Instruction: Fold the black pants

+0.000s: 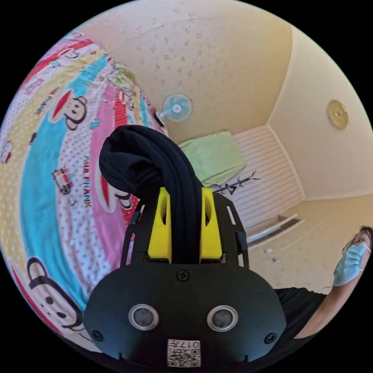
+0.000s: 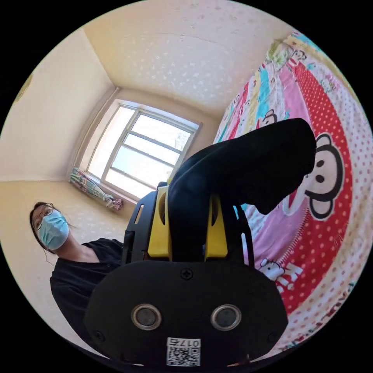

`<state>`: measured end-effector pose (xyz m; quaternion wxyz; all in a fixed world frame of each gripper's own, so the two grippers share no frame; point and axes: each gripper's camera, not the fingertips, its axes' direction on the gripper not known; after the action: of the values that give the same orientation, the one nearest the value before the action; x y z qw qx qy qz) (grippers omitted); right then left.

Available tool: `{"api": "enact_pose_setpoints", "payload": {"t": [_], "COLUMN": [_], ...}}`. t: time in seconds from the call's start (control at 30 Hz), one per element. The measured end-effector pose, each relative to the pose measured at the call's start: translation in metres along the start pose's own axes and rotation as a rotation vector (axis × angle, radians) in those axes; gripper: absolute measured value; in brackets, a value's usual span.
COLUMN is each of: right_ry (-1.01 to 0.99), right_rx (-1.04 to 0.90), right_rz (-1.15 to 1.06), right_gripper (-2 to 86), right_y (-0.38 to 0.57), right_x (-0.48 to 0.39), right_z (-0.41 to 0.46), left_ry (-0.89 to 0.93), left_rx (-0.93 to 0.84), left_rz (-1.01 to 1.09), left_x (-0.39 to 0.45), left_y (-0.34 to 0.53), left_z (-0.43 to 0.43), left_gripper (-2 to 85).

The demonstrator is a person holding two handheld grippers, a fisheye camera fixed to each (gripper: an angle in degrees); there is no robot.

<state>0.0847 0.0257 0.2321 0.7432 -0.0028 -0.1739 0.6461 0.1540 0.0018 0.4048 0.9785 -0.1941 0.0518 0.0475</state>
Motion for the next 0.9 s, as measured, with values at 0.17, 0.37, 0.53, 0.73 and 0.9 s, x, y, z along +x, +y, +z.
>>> {"api": "enact_pose_setpoints", "payload": {"t": [0.17, 0.37, 0.53, 0.73, 0.9], "right_ry": [0.311, 0.776, 0.792, 0.837, 1.114], "right_rx": [0.175, 0.375, 0.498, 0.456, 0.279], "right_rz": [-0.128, 0.29, 0.629, 0.608, 0.668], "right_gripper": [13.6, 14.4, 14.6, 14.6, 13.6], "right_y": [0.01, 0.062, 0.145, 0.146, 0.127], "right_x": [-0.091, -0.018, 0.101, 0.107, 0.071], "right_z": [-0.141, -0.272, -0.29, -0.26, -0.219], "left_ry": [0.162, 0.052, 0.178, -0.003, -0.312], "left_rx": [-0.194, -0.517, -0.565, -0.441, -0.224], "left_rz": [0.126, 0.015, -0.096, 0.017, 0.045], "left_x": [0.068, 0.025, -0.042, -0.044, -0.031], "left_y": [-0.018, 0.038, 0.11, 0.113, 0.127], "left_z": [0.164, 0.292, 0.246, 0.105, -0.024], "left_gripper": [11.7, 12.6, 8.2, 6.7, 6.7]}}
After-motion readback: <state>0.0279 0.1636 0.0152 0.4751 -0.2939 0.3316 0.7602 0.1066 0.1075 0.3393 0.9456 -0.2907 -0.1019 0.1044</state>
